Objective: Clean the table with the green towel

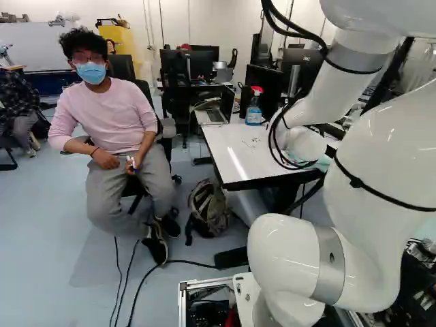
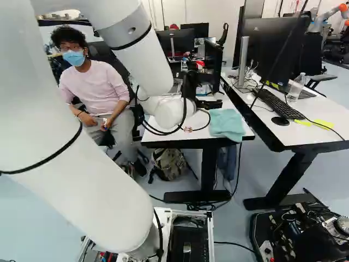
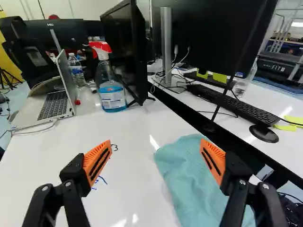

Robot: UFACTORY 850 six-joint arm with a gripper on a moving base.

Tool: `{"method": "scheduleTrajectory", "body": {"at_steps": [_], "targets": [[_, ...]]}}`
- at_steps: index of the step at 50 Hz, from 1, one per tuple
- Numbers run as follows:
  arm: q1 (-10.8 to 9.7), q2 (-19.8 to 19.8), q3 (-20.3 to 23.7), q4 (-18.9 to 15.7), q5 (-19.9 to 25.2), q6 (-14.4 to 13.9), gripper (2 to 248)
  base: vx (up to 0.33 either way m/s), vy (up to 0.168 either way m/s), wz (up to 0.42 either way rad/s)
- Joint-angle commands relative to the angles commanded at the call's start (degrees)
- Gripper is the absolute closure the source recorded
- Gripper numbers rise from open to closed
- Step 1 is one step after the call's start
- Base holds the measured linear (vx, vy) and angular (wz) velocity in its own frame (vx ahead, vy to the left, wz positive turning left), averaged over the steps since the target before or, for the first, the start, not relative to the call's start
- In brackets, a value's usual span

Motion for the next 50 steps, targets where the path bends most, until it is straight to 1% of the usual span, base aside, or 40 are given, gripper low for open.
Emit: {"method": "scheduleTrajectory", "body": {"at_steps": [39, 50], "targets": [[-6.37, -6.2, -6.36, 0.0, -6.67, 0.0, 3, 0.0, 0.0, 0.0], [-6.64, -6.86, -7.06, 0.0, -9.04, 0.0, 3, 0.0, 0.0, 0.0]]}}
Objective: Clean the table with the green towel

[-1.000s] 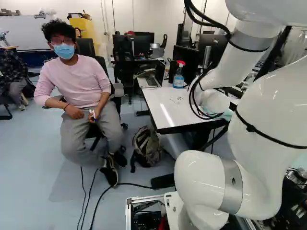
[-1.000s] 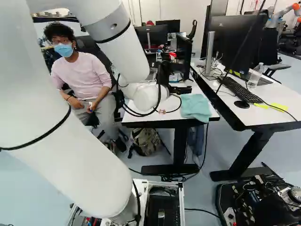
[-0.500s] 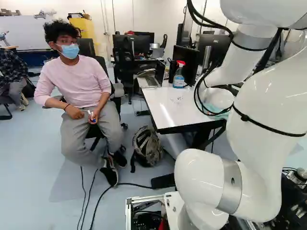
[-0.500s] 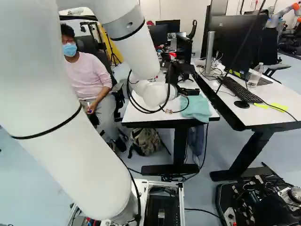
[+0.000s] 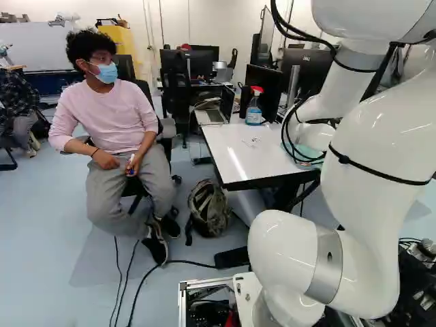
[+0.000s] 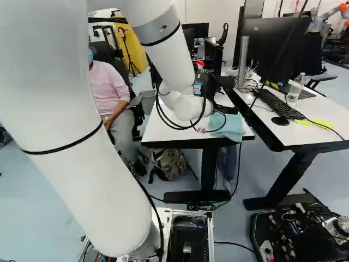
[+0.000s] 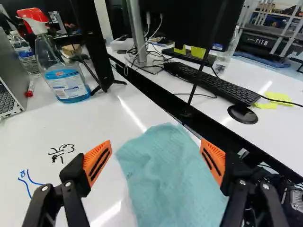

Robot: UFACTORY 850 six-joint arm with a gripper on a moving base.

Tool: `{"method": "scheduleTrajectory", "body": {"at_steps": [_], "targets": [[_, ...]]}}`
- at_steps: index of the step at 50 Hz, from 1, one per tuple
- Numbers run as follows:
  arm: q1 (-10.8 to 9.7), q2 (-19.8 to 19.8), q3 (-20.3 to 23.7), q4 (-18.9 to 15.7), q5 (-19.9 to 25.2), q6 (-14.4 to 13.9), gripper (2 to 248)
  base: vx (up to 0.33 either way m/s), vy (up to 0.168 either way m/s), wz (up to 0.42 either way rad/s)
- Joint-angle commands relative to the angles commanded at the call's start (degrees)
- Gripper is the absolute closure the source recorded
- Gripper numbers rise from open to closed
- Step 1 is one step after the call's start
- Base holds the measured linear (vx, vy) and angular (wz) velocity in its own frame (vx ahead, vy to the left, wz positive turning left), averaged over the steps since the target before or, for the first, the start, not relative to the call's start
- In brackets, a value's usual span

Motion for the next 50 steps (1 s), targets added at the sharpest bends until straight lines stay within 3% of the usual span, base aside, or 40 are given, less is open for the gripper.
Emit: {"method": "scheduleTrajectory", "body": {"at_steps": [50], "targets": [[-2.86, -3.04, -3.31, 0.0, -9.88, 0.0, 3, 0.0, 0.0, 0.0]]}}
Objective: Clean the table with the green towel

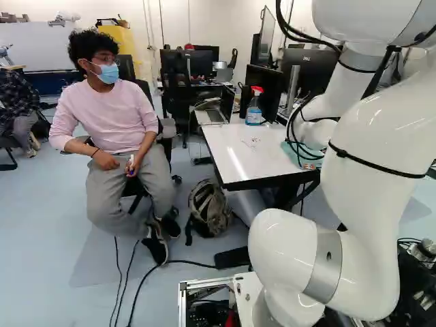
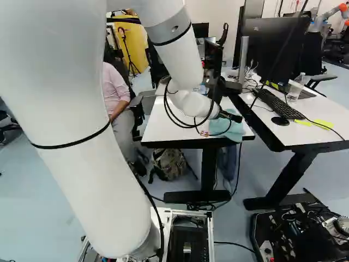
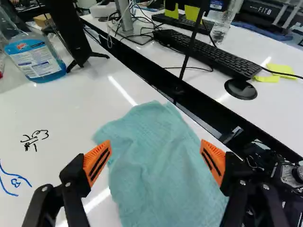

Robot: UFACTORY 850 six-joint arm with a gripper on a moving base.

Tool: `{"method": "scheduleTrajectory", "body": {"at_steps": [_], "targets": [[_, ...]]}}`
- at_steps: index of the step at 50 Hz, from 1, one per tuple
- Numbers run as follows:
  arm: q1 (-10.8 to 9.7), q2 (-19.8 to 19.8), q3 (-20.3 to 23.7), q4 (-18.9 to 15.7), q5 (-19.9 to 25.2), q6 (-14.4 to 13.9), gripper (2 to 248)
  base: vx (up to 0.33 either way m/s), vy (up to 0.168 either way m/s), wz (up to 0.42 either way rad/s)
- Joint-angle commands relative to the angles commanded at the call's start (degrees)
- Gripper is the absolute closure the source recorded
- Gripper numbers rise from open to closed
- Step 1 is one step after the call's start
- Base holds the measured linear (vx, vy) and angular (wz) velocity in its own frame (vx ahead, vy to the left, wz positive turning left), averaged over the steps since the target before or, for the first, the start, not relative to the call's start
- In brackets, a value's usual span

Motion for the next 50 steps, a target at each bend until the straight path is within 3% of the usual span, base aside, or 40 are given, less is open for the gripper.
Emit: {"method": "scheduleTrajectory", "body": {"at_steps": [16, 40, 41, 46, 47, 50], "targets": [[-0.67, -0.67, -0.74, 0.0, -2.6, 0.0, 3, 0.0, 0.0, 0.0], [-0.75, -0.75, -0.84, 0.0, -2.63, 0.0, 7, 0.0, 0.0, 0.0], [-0.75, -0.75, -0.84, 0.0, -2.63, 0.0, 42, 0.0, 0.0, 0.0], [-0.75, -0.75, -0.84, 0.0, -2.63, 0.0, 42, 0.0, 0.0, 0.0], [-0.75, -0.75, -0.84, 0.0, -2.63, 0.0, 80, 0.0, 0.0, 0.0], [-0.75, -0.75, -0.84, 0.0, -2.63, 0.0, 80, 0.0, 0.0, 0.0]]}}
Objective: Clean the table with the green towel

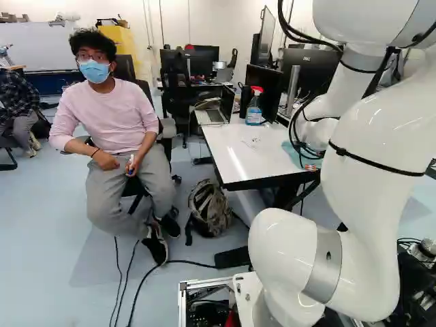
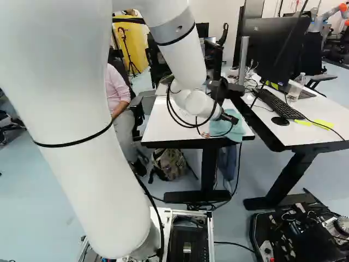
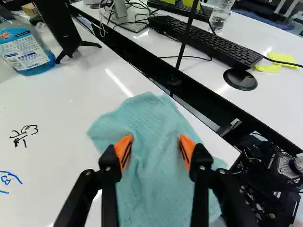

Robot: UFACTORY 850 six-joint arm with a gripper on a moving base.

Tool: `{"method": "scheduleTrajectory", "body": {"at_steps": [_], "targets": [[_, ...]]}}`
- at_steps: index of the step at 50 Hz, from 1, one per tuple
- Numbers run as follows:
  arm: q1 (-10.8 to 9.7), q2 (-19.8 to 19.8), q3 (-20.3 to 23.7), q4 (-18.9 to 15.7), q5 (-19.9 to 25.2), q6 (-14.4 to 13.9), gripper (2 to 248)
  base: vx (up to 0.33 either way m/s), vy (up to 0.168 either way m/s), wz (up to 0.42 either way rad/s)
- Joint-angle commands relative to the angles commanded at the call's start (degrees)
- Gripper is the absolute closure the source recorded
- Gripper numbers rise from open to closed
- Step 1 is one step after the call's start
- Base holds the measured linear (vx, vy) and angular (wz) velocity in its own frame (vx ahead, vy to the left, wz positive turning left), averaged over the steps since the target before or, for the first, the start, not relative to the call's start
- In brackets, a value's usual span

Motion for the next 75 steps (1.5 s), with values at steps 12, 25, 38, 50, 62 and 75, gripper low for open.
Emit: {"method": "scheduleTrajectory", "body": {"at_steps": [12, 25, 38, 50, 62, 75], "targets": [[0.0, 0.0, 0.0, 0.0, 0.0, 0.0, 194, 0.0, 0.0, 0.0], [0.0, 0.0, 0.0, 0.0, 0.0, 0.0, 222, 0.0, 0.0, 0.0], [0.0, 1.26, 0.27, 0.0, 0.0, 0.0, 222, 0.0, 0.0, 0.0], [0.08, 3.2, 0.61, 0.0, -0.06, 0.0, 222, 0.0, 0.0, 0.0], [0.86, 4.58, 0.31, 0.0, -1.62, 0.0, 222, 0.0, 0.0, 0.0], [2.5, 5.73, -0.38, 0.0, -3.15, 0.0, 222, 0.0, 0.0, 0.0]]}}
